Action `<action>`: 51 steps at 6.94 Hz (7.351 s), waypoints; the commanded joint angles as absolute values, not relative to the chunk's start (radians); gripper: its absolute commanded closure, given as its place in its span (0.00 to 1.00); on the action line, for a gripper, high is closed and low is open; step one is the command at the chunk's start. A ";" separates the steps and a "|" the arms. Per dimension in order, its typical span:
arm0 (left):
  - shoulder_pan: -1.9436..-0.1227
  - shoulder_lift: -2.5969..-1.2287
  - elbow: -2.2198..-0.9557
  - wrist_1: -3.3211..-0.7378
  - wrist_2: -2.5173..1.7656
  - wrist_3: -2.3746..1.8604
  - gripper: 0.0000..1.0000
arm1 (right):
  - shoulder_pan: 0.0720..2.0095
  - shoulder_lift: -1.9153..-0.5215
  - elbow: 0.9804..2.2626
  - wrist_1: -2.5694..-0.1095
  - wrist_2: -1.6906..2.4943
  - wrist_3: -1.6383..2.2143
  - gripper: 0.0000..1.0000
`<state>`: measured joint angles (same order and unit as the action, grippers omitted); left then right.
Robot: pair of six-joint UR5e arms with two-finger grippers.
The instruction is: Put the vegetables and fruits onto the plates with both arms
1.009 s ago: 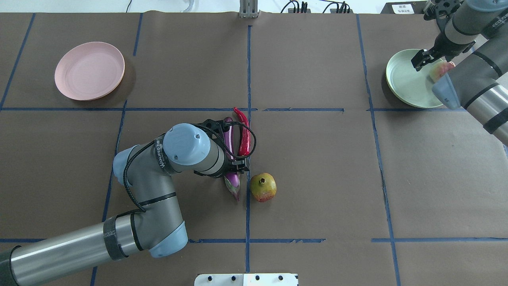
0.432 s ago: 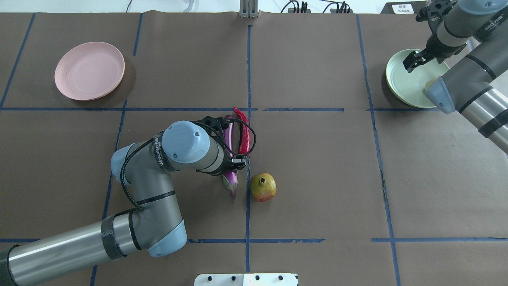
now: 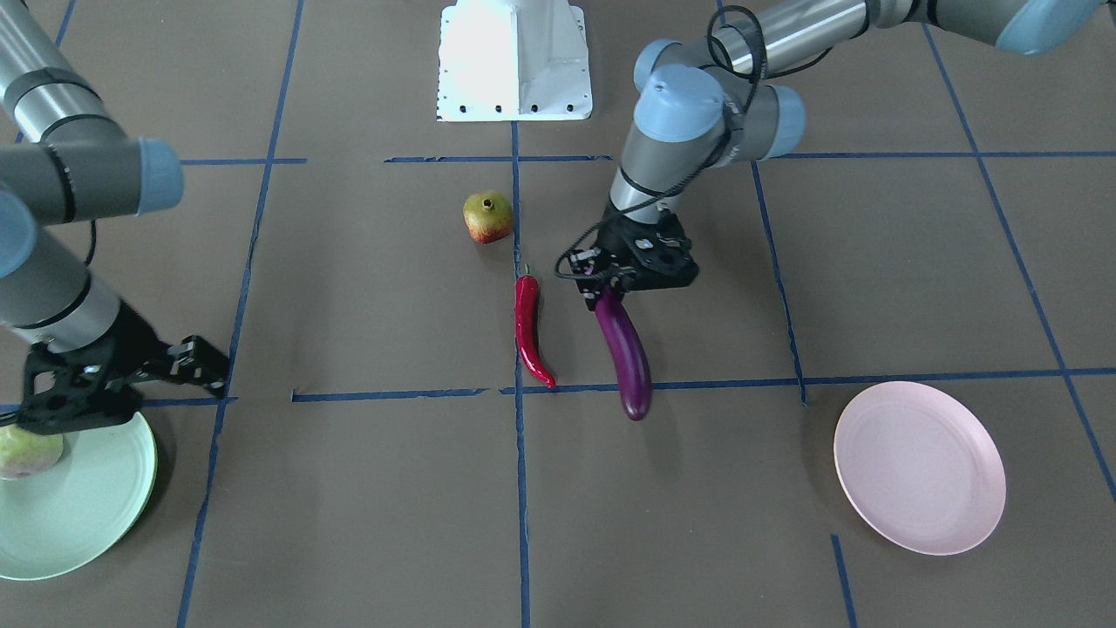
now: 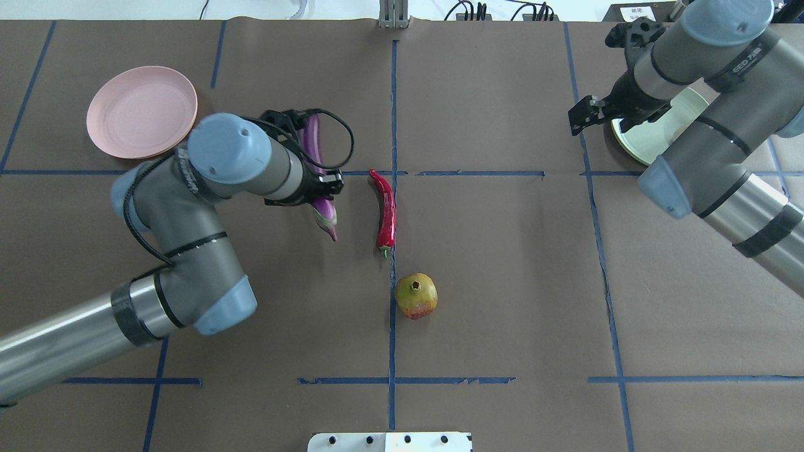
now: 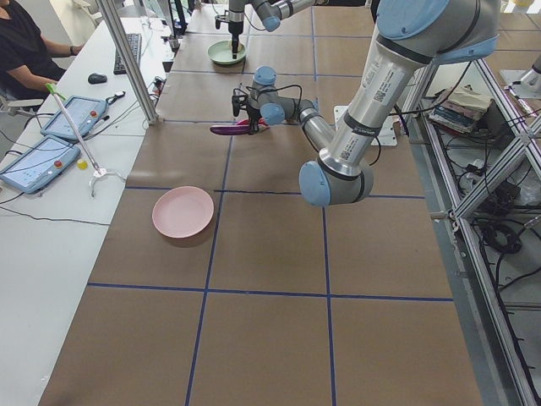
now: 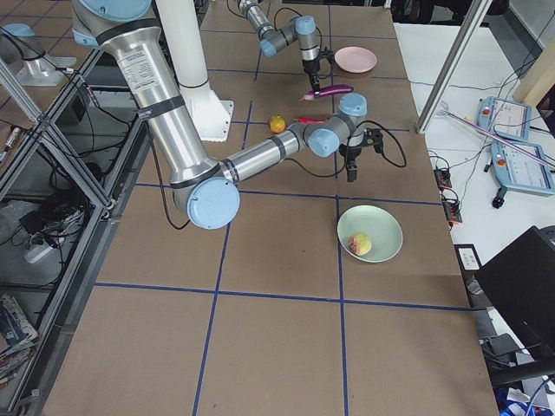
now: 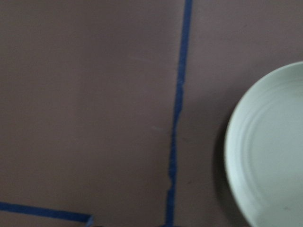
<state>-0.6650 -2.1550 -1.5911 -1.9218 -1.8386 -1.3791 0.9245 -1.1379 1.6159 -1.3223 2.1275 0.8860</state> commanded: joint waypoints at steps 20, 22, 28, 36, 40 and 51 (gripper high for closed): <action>-0.484 -2.383 -1.327 -2.006 -1.811 -1.284 0.00 | 0.889 -1.149 1.716 -1.408 1.977 0.866 0.99; -0.482 -2.418 -1.287 -2.002 -1.807 -1.281 0.53 | 1.000 -1.143 1.570 -1.401 1.979 0.624 0.99; -0.696 -2.346 -1.411 -1.997 -1.798 -1.266 1.00 | 1.035 -1.149 1.315 -1.318 1.959 0.479 0.70; -1.057 -2.152 -1.175 -2.022 -1.951 -0.749 0.05 | 1.120 -1.175 1.506 -1.316 2.171 0.623 0.00; -1.043 -2.164 -1.173 -2.051 -1.951 -0.756 0.00 | 1.120 -1.183 1.529 -1.318 2.200 0.630 0.00; -1.506 -1.736 -1.539 -1.506 -2.388 0.052 0.00 | 1.425 -1.585 1.678 -1.515 2.399 0.117 0.00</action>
